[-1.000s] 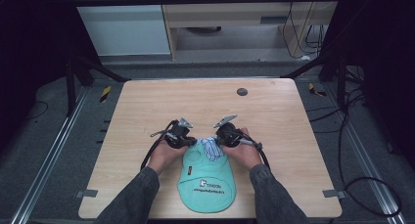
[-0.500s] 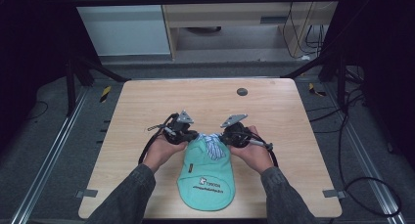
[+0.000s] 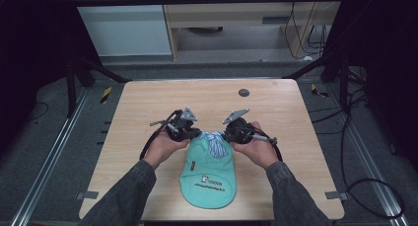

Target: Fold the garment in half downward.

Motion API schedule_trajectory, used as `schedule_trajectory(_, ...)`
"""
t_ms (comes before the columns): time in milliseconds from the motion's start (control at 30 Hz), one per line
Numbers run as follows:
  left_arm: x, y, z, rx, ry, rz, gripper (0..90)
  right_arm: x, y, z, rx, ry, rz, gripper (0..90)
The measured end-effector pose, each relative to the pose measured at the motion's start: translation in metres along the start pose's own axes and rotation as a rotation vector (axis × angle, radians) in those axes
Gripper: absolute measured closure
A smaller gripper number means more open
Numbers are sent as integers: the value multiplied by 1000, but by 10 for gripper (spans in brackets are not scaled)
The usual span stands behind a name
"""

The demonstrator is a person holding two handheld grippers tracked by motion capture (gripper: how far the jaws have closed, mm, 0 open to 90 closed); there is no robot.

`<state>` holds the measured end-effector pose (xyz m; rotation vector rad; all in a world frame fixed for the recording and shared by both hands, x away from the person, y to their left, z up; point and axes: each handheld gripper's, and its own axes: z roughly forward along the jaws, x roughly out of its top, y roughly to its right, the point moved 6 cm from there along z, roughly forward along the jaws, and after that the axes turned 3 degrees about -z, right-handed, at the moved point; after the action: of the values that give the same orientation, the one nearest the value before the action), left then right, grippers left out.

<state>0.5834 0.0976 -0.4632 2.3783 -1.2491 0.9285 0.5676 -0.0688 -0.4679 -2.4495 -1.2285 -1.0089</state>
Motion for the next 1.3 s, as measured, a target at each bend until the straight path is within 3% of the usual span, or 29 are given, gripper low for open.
schedule_trajectory(300, 9, -4, -2, -6, -3, 4, 849, 5, 9, 0, 7, -11, -1, 816)
schedule_trajectory(600, 21, -3, -13, 13, 7, 40, 848, 12, 10, -10, -14, -19, -15, 825)
schedule_trajectory(1300, 20, -13, -28, 30, 35, 18, 848, 33, 8, -13, -32, -11, -89, 799)
